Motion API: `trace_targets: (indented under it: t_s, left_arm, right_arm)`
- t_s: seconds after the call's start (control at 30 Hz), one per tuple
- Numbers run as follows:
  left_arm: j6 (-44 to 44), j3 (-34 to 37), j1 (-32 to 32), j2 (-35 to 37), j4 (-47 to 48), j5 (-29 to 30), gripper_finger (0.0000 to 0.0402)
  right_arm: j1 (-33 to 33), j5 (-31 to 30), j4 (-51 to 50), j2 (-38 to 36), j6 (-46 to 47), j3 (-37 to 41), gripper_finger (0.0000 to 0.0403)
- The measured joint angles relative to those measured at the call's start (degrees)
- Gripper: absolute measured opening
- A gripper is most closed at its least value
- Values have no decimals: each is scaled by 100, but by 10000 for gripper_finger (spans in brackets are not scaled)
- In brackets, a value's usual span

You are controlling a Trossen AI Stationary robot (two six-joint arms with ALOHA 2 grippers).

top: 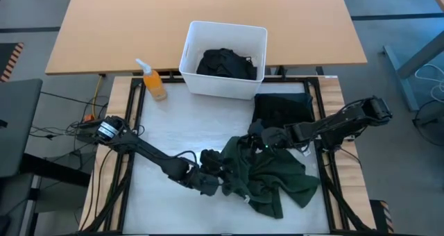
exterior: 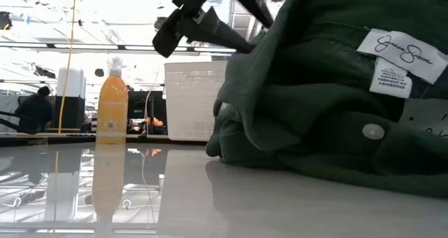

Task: Fold laundry
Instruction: Fold the green polo shirt

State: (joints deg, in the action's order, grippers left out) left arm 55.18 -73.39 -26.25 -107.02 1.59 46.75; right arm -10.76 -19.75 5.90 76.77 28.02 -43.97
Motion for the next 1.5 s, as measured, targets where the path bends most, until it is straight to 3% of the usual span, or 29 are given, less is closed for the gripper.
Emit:
trace_targets:
  t_s: [0.27, 0.47, 0.63, 0.87, 0.97, 1.07, 1.17, 1.27, 1.37, 1.5]
  left_arm:
    - [296, 0, 40, -180, 106, -55, 171]
    - [1339, 14, -42, -1121, 538, -771, 171]
    - [2296, -2, -305, -1156, 1898, -856, 171]
    - [3664, 16, -821, -572, 4461, -713, 171]
    - [4243, 16, -1082, -273, 5314, -342, 171]
    - [4339, 20, -1338, 47, 5481, 420, 171]
    - [3909, 20, -1511, 267, 5128, 1413, 171]
    - [2822, 20, -1562, 313, 4320, 2036, 171]
    - [1381, 19, -1418, 238, 3165, 1867, 171]
    - [-888, 16, -1023, -122, 1532, 932, 171]
  right_arm:
    - [52, -1, -43, -2, -124, 0, 30]
    - [14, 103, -223, 1, -114, 11, 30]
    - [-66, 96, -466, 4, 34, 9, 30]
    - [-195, 135, -565, -7, 241, 0, 29]
    - [-311, 140, -528, -7, 350, 0, 31]
    - [-342, 138, -513, -7, 375, 0, 31]
    - [-342, 136, -454, 5, 410, 0, 30]
    - [-332, 138, -365, 11, 410, 0, 31]
    - [-296, 144, -357, 11, 407, 0, 32]
    - [-256, 145, -358, 11, 365, 0, 31]
